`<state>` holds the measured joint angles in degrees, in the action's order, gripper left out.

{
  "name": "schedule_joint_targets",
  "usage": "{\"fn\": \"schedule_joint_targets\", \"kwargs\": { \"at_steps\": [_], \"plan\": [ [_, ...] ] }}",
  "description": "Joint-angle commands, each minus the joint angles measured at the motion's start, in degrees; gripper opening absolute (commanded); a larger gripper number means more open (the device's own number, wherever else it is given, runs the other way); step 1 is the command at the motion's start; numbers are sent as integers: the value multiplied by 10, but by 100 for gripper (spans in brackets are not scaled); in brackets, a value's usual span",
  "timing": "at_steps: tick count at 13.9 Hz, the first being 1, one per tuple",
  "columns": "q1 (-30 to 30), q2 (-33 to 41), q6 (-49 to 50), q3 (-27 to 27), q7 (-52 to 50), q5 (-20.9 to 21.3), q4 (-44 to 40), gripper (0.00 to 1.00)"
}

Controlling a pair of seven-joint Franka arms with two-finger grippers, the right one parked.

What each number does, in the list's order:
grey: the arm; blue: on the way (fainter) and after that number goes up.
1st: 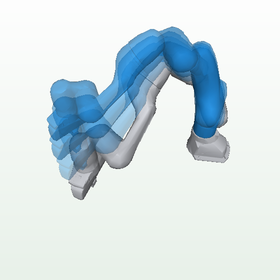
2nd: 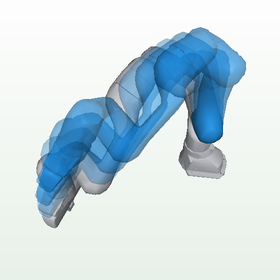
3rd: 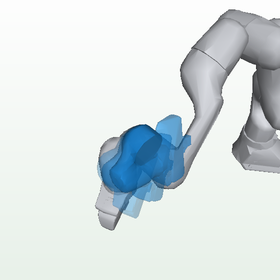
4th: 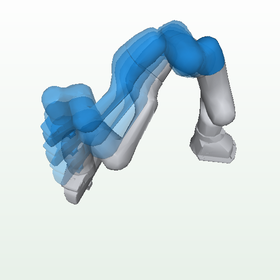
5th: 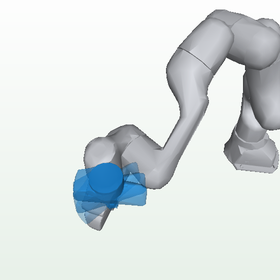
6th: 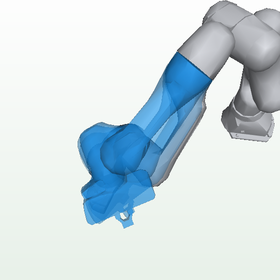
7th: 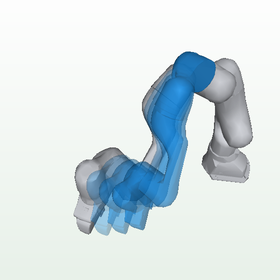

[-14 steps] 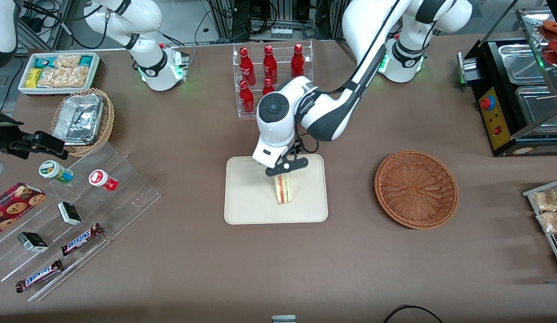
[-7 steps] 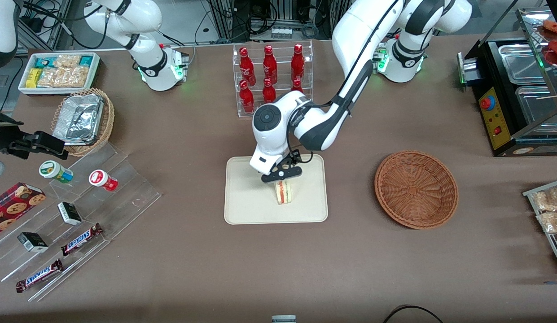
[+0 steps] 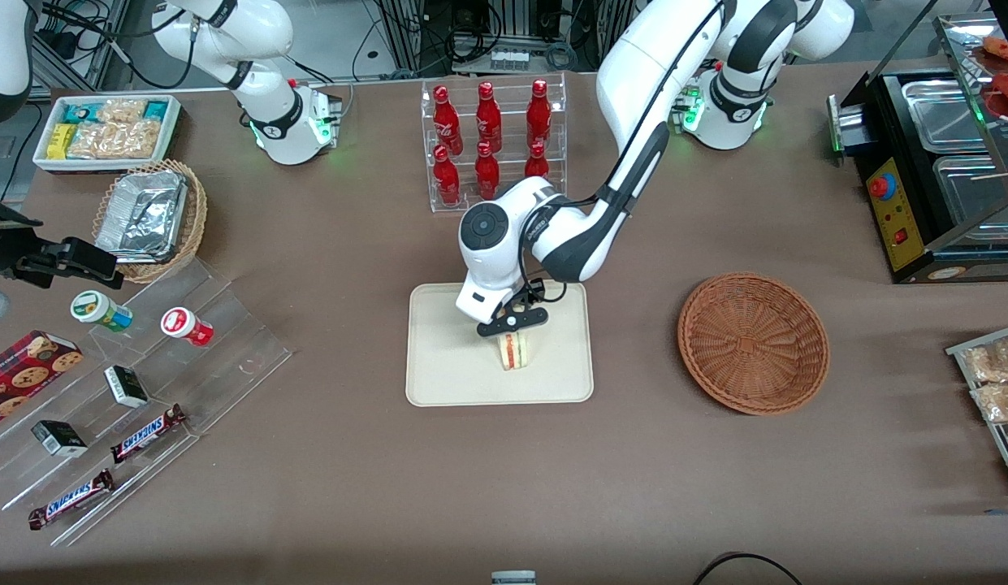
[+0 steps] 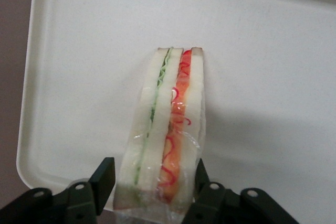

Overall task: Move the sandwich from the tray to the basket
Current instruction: 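Lower the left gripper and close it on the wrapped sandwich, then lift the sandwich and carry it over the wicker basket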

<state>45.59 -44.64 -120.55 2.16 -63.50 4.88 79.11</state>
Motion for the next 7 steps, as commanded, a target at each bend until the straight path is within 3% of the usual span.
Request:
{"fn": "schedule_joint_targets", "kwargs": {
  "at_steps": [1,7],
  "plan": [
    [7,-6,0,-8,-21,7,-17,0],
    [-30,104,105,-14,-45,-22,-14,0]
  ]
}}
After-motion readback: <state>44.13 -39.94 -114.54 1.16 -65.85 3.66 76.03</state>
